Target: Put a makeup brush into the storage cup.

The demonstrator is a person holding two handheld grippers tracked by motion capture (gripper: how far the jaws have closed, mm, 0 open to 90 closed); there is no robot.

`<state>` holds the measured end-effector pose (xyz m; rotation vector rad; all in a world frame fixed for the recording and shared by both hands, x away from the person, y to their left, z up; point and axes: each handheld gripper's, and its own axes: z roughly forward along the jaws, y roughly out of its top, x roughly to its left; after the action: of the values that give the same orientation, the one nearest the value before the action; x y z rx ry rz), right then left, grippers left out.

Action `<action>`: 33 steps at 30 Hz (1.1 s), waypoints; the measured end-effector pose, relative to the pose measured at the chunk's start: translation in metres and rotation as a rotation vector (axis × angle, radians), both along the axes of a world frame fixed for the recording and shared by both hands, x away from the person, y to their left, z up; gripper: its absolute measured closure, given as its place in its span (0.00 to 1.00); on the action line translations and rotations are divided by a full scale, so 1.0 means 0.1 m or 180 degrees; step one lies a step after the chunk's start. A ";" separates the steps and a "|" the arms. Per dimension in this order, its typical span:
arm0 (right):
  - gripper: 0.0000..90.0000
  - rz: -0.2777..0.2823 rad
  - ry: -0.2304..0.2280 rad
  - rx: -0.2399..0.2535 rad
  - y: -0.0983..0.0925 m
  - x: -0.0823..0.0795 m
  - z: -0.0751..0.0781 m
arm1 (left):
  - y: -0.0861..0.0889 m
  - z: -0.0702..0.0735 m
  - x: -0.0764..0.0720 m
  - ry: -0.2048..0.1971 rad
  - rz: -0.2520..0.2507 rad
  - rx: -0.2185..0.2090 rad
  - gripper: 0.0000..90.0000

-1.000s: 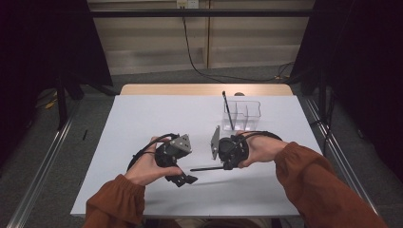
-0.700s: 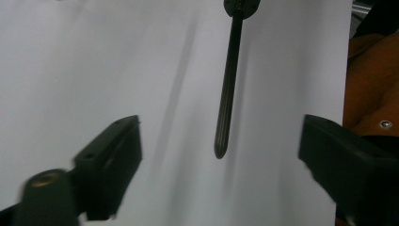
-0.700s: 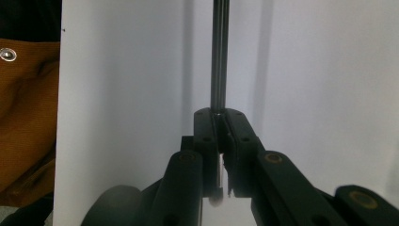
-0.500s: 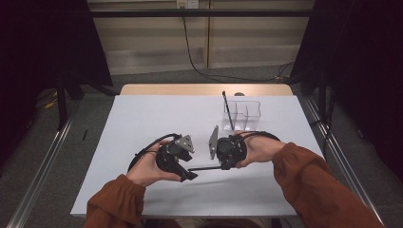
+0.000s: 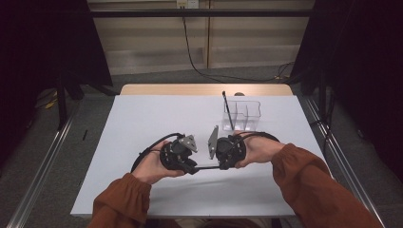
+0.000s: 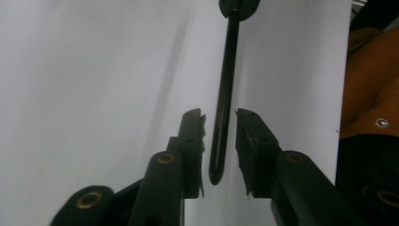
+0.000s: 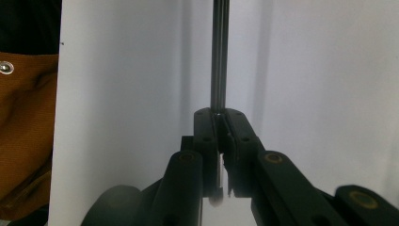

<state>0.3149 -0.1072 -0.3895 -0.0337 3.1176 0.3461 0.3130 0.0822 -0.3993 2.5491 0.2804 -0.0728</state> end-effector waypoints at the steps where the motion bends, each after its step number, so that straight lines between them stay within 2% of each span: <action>1: 0.94 0.0002 -0.0002 0.0011 0.00 0.00 0.00 | 0.00 0.00 0.01 0.0017 -0.0005 0.0000 0.82; 12: 0.94 0.0011 -0.0026 0.0021 -0.02 0.00 0.00 | -0.04 -0.05 0.02 0.0085 -0.0062 0.0053 0.90; 14: 0.94 0.0009 -0.0033 0.0028 -0.02 0.00 0.01 | -0.04 -0.05 0.02 0.0123 -0.0075 0.0030 0.91; 17: 0.93 0.0011 -0.0039 0.0068 -0.04 0.00 0.00 | -0.04 -0.05 0.01 0.0104 -0.0087 0.0009 0.92; 26: 0.91 -0.0014 -0.0075 0.0126 -0.07 0.01 0.01 | -0.03 -0.05 0.00 0.0168 -0.0103 -0.0049 0.94; 30: 0.84 -0.0065 -0.0086 0.0215 -0.09 0.01 0.02 | -0.01 -0.04 0.01 0.0161 -0.0068 -0.0038 0.94; 33: 0.78 -0.0070 -0.0094 0.0291 -0.10 0.02 0.02 | 0.01 -0.04 0.03 0.0157 -0.0029 -0.0085 0.94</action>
<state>0.3165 -0.1177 -0.3874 -0.0040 3.0666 0.4826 0.3156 0.0832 -0.4031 2.5247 0.2852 -0.1420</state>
